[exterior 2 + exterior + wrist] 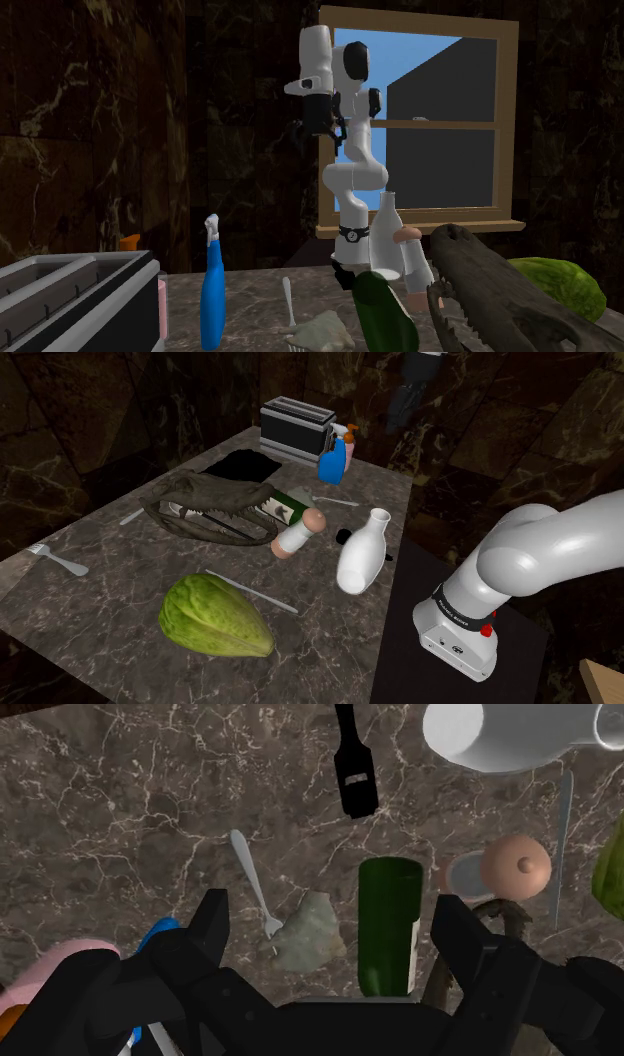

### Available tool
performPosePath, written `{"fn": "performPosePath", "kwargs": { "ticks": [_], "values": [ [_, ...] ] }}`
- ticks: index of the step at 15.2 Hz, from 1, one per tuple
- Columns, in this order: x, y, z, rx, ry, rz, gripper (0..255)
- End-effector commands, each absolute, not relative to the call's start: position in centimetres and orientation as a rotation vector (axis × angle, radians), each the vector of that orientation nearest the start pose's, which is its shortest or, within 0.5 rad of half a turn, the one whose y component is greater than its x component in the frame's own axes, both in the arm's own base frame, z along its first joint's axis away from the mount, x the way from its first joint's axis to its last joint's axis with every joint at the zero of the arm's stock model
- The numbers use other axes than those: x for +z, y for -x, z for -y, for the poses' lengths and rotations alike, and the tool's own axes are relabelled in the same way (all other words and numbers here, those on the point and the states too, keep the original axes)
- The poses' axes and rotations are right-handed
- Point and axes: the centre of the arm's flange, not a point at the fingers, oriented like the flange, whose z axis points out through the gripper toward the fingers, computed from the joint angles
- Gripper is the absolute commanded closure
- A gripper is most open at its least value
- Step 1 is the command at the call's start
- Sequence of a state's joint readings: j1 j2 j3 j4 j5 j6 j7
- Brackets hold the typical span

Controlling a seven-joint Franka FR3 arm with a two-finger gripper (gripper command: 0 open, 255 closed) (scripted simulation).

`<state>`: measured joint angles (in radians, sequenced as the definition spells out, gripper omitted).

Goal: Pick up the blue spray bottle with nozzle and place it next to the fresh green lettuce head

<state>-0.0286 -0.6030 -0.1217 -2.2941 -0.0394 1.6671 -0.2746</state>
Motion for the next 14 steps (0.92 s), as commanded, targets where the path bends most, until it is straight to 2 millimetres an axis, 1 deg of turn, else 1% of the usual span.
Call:
{"fn": "performPosePath", "kwargs": {
  "ticks": [1, 14],
  "values": [
    [55.6, -38.0, 8.0, 0.029, 3.1, 0.25, 0],
    [49.9, -51.7, 16.1, 0.02, 3.107, 0.347, 0]
  ]
}}
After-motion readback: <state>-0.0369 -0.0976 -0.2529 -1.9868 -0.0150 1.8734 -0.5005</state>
